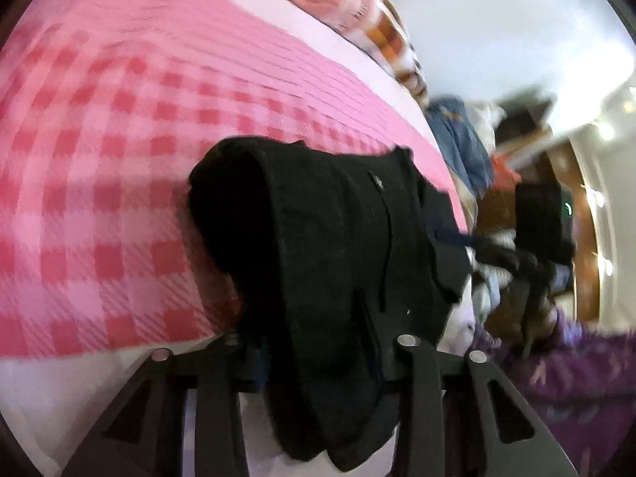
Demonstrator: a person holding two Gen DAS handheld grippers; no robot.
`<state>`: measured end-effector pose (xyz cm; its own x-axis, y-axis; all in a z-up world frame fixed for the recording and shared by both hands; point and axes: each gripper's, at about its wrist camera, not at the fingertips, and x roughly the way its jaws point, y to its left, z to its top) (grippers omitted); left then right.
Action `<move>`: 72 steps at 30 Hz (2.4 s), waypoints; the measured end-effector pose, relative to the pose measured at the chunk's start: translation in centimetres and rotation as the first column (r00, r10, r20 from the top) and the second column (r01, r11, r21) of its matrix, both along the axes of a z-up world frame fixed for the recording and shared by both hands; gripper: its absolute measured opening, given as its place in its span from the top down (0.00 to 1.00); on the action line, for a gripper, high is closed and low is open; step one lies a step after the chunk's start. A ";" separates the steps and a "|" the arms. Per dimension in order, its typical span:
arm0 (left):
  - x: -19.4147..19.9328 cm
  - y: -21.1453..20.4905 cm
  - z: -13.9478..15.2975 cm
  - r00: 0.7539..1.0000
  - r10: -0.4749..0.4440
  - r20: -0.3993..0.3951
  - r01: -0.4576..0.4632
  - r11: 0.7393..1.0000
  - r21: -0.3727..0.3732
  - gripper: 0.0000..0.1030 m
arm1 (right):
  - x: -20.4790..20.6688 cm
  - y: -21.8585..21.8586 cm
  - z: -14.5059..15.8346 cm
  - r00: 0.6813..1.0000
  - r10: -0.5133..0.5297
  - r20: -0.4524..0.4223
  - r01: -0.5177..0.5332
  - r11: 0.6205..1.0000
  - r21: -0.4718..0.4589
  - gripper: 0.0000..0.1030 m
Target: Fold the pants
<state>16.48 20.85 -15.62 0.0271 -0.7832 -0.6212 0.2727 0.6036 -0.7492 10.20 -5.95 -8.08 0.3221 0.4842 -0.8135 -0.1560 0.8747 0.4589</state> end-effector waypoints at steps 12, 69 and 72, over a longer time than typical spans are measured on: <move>-1.7 -1.6 2.4 0.994 0.086 0.068 -0.089 0.995 0.037 0.77 | -0.6 -2.8 0.1 0.996 -0.085 -0.011 0.086 0.988 0.125 0.15; -4.2 -35.1 9.1 0.964 0.000 0.266 -0.064 0.971 0.232 0.46 | -4.4 -26.1 -3.9 0.982 -0.183 -0.055 0.191 0.910 0.368 0.80; -5.1 -35.1 9.0 0.945 -0.006 0.327 -0.107 0.940 0.325 0.42 | -5.5 -27.6 -4.0 0.973 -0.218 -0.070 0.227 0.879 0.419 0.81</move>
<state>11.41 -14.22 -6.62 0.3013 -0.5239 -0.7967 0.4248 0.8218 -0.3797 4.69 -33.53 -12.10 0.4474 0.7000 -0.5566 0.0335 0.6088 0.7926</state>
